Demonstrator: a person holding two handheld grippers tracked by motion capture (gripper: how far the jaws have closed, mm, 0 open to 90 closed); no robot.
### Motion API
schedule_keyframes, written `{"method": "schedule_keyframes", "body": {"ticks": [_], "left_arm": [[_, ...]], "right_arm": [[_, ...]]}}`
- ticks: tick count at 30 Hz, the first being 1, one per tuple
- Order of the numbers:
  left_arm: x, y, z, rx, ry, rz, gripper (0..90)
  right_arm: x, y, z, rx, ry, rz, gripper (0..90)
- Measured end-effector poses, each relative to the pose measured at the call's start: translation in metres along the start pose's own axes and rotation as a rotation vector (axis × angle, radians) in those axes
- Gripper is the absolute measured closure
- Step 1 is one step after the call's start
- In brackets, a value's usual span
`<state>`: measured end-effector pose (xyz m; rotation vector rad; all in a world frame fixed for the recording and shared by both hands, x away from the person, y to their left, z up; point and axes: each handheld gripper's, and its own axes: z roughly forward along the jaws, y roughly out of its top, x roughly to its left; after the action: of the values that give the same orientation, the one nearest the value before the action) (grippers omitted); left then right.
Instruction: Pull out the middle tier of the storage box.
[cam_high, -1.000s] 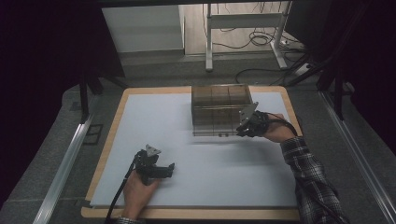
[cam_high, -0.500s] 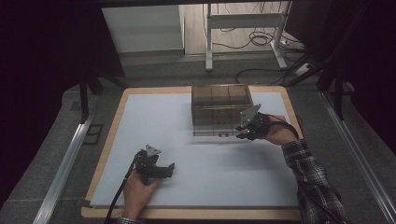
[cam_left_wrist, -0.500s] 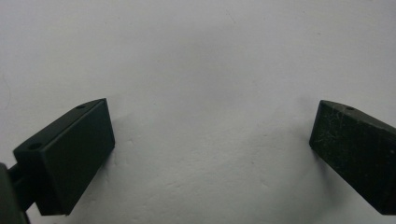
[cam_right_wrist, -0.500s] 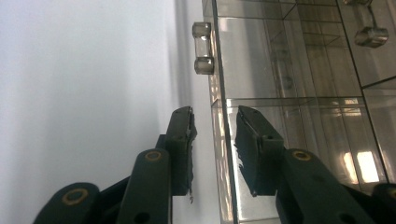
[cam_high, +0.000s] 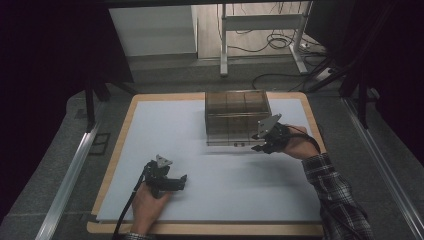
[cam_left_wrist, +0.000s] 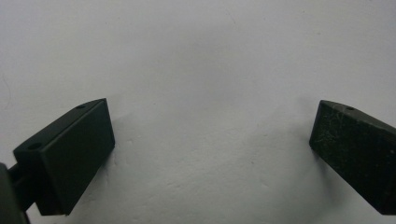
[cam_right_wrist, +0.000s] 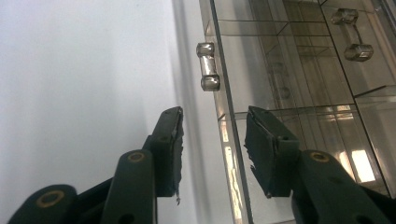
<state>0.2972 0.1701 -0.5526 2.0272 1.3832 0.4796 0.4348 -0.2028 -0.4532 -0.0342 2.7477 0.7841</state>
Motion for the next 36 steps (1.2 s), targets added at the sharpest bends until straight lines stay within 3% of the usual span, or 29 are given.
{"method": "schedule_keyframes", "body": {"ticks": [8, 20, 28, 36], "left_arm": [[0.0, 0.0, 0.0, 0.0, 0.0, 0.0, 0.0], [0.0, 0.0, 0.0, 0.0, 0.0, 0.0, 0.0], [0.0, 0.0, 0.0, 0.0, 0.0, 0.0, 0.0], [0.0, 0.0, 0.0, 0.0, -0.001, 0.002, 0.0]], "right_arm": [[0.007, 0.001, -0.006, -0.03, -0.033, 0.047, 50.0], [0.026, -0.004, -0.009, -0.067, -0.058, 0.157, 43.3], [0.039, -0.01, -0.01, -0.093, -0.057, 0.228, 32.5], [0.053, -0.018, -0.012, -0.111, -0.099, 0.295, 21.0]]}}
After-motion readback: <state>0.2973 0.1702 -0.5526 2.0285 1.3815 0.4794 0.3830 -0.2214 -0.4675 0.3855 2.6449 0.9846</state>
